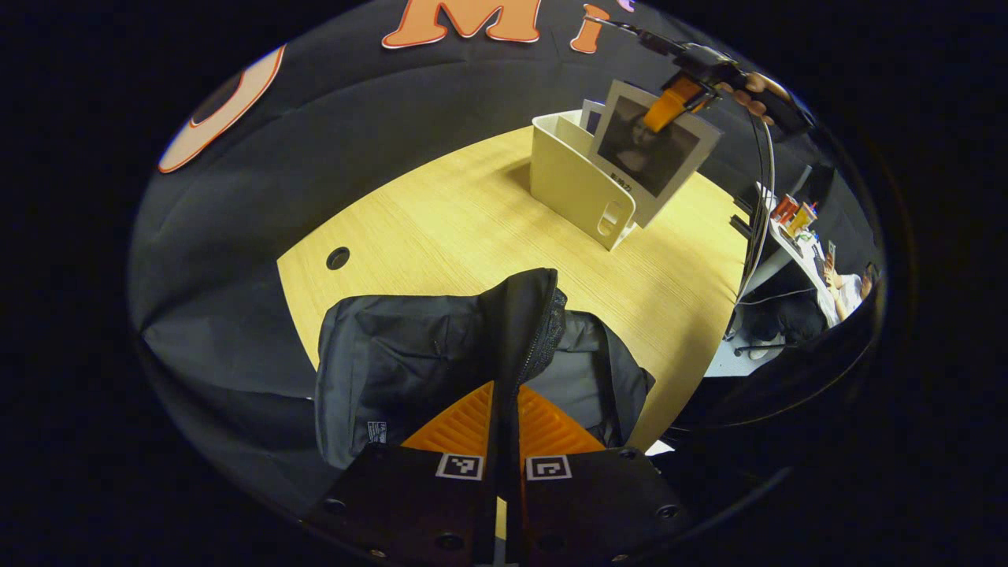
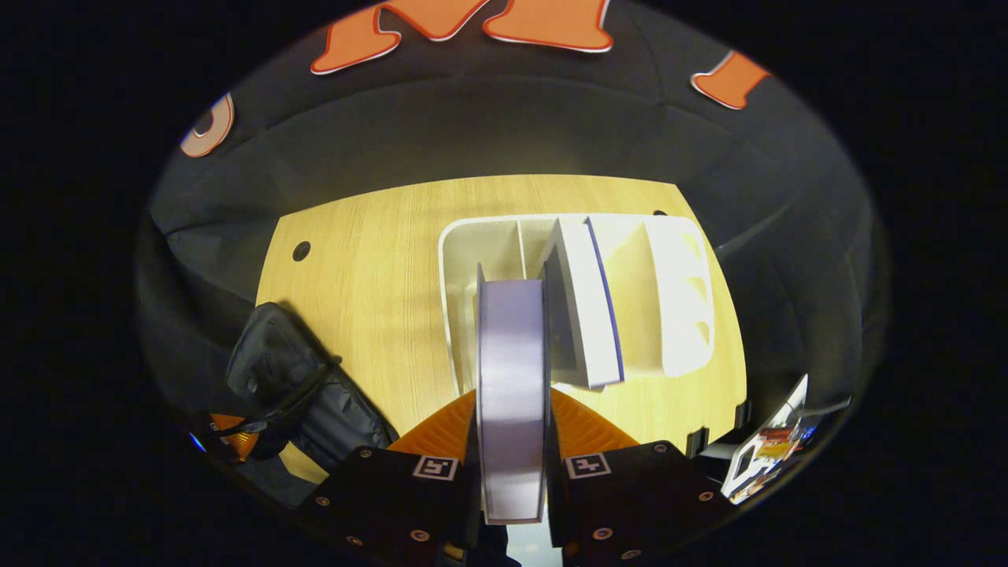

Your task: Open the schoolbag, grab two books from the bookshelf and put them into the schoolbag.

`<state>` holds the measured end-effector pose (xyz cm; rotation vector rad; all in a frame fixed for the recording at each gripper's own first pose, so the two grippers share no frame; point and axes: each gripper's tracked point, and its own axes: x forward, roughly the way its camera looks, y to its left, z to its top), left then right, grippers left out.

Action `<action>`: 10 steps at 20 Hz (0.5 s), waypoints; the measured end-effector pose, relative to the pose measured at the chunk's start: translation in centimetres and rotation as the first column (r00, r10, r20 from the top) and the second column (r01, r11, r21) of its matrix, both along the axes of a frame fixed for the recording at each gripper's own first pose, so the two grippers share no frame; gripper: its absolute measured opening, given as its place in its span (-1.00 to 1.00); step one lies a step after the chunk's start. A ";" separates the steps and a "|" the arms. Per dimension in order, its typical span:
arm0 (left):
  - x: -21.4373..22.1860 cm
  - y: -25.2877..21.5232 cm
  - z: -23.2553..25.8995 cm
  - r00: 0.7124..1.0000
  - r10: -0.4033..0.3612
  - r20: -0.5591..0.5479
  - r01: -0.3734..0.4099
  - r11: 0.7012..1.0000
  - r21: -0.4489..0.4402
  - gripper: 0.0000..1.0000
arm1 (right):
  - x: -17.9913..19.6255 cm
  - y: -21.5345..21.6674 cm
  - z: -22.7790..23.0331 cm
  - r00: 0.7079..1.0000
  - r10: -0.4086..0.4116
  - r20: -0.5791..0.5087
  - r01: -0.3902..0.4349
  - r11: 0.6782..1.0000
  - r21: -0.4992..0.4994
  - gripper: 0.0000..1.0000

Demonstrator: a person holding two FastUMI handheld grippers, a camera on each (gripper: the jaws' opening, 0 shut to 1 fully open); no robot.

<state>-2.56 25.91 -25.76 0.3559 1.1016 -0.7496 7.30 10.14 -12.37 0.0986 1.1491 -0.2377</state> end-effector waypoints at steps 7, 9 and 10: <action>0.2 0.2 0.0 0.993 -0.121 0.016 0.121 0.993 -0.011 -0.88 | -8.5 1.9 2.0 0.990 -0.116 0.080 0.112 0.992 0.054 -0.30; 0.2 0.1 0.2 0.990 -0.142 0.019 0.142 0.990 -0.016 -0.89 | -10.7 3.1 2.7 0.984 -0.137 0.110 0.127 0.987 0.096 -0.29; 0.1 0.0 0.4 0.988 -0.152 0.018 0.153 0.988 -0.021 -0.90 | -11.6 3.8 3.1 0.980 -0.151 0.127 0.134 0.982 0.134 -0.30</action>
